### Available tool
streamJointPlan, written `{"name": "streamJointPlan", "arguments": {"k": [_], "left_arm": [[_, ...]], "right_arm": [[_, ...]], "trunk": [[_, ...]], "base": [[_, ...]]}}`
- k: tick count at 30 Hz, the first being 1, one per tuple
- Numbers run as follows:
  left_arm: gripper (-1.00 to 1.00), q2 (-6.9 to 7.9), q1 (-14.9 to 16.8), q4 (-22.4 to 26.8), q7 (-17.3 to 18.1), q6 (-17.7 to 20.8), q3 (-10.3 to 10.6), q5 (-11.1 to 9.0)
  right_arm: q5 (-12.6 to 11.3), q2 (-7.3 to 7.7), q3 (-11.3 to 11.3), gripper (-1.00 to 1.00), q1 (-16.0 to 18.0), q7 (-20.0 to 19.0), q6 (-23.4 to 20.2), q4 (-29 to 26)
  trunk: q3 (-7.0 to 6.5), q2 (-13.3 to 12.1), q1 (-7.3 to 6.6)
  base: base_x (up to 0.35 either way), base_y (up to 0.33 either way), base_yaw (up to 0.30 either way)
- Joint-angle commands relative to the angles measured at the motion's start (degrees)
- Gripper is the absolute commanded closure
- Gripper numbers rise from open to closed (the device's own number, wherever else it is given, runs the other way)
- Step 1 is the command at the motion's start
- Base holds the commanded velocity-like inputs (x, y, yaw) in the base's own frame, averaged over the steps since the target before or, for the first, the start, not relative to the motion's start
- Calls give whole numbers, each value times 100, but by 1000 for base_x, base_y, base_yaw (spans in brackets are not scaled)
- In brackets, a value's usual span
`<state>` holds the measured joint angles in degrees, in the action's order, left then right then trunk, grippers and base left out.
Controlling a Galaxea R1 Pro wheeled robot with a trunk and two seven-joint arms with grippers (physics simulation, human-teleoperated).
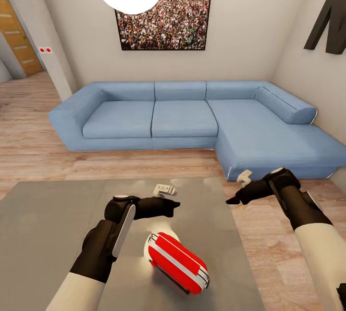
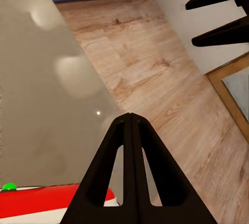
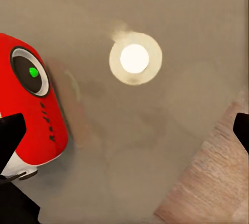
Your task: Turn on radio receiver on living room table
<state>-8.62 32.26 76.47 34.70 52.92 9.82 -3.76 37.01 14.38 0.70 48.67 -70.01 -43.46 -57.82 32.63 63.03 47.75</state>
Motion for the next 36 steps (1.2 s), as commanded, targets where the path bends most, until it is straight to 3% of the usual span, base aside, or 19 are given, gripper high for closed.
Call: {"name": "streamJointPlan", "arguments": {"k": [1,7,11,14,17,23,36], "left_arm": [[100,0,0,0,-9,3,1,2],[100,28,0,8,-19,18,4,18],[100,186,0,8,-18,17,9,16],[100,362,0,16,-6,20,10,-8],[100,432,0,29,-4,24,11,-22],[100,464,0,20,-9,26,18,-20],[100,466,0,1,-33,26,20,-26]], "right_arm": [[-1,17,-13,-100,-6,-1,4,3],[-1,45,-41,-100,-15,21,10,11],[-1,96,-123,-100,-15,49,25,217],[6,251,-357,-100,-16,53,42,381],[17,320,-484,-100,-16,49,46,422],[33,500,-564,-100,-16,49,45,445],[32,530,-571,-100,-16,74,25,456]], "trunk": [[0,0,0],[0,0,0],[0,0,0],[0,0,0],[0,0,0],[-8,0,0],[-69,0,0]], "base": [[0,0,0],[0,0,0],[0,0,0],[0,0,0],[0,0,0],[0,0,0],[0,0,0]]}}
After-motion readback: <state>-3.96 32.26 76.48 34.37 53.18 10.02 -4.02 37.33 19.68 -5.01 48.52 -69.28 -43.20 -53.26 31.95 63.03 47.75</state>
